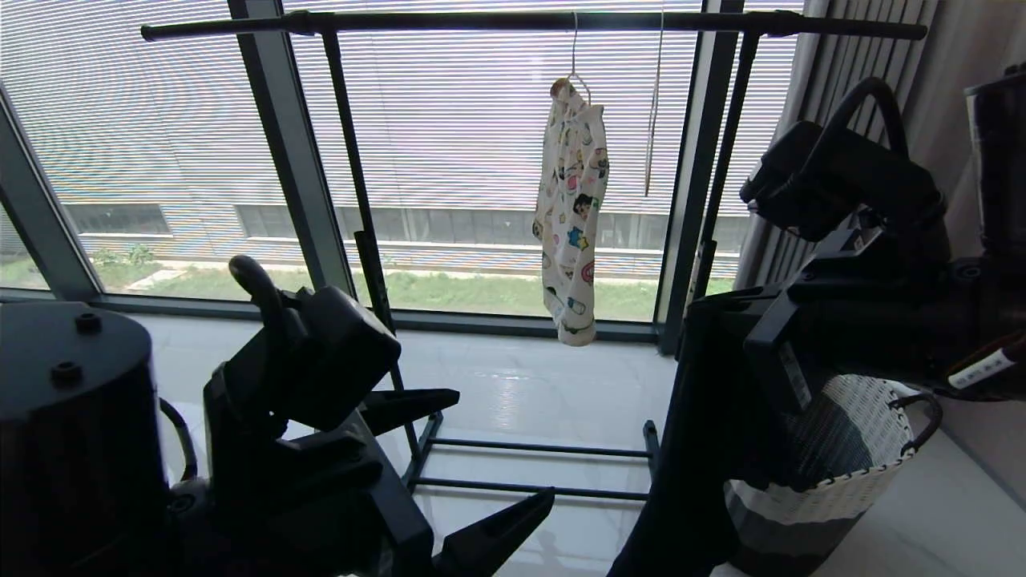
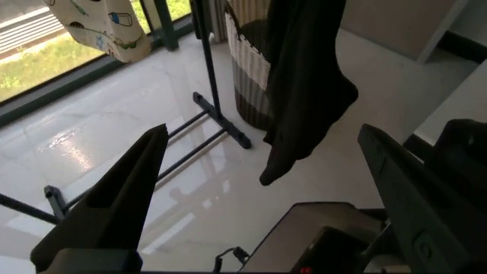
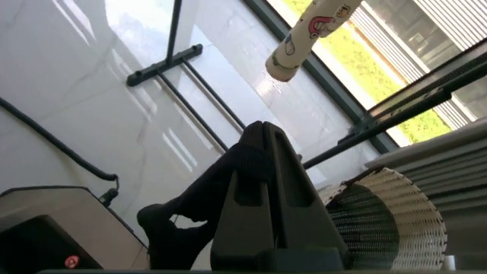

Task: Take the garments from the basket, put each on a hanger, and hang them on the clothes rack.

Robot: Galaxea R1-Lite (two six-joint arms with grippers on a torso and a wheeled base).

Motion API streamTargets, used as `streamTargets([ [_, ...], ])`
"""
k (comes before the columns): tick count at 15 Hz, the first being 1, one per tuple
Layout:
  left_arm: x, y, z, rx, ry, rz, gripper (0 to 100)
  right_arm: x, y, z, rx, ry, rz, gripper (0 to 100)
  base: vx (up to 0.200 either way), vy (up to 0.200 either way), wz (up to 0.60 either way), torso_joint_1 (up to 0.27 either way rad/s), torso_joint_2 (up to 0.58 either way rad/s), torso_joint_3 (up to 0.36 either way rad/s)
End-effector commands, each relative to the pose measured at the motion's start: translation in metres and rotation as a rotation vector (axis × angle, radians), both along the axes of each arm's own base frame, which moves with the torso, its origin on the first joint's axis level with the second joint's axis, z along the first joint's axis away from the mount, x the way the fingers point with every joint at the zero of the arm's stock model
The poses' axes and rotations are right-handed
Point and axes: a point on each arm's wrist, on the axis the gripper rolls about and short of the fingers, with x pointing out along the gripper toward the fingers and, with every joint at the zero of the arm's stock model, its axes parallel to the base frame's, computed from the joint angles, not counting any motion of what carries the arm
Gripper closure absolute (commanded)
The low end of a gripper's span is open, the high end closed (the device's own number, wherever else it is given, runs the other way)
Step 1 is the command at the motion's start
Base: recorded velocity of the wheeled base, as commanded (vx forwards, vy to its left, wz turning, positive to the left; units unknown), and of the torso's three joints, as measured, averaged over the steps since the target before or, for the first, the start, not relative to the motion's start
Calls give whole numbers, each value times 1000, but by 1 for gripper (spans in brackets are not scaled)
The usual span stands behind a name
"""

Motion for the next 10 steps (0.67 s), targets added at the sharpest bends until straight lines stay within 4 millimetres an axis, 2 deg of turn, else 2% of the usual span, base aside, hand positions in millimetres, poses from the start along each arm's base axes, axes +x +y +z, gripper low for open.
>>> streamTargets([
  [1, 20, -34, -5, 26, 25, -20, 0, 1, 14, -3, -10, 12, 38, 100, 0, 0, 0, 0, 0, 0],
  [3, 28, -46, -14, 33, 28, -29, 0, 3, 18, -3, -4, 18, 58, 100, 0, 0, 0, 0, 0, 0],
  [7, 32, -65, -30, 49, 56, -78, 0, 2, 20, -3, -2, 21, 73, 100, 0, 0, 0, 0, 0, 0],
  [10, 35, -76, -29, -15, 124, -121, 0, -1, 21, -2, 0, 22, 84, 100, 0, 0, 0, 0, 0, 0],
])
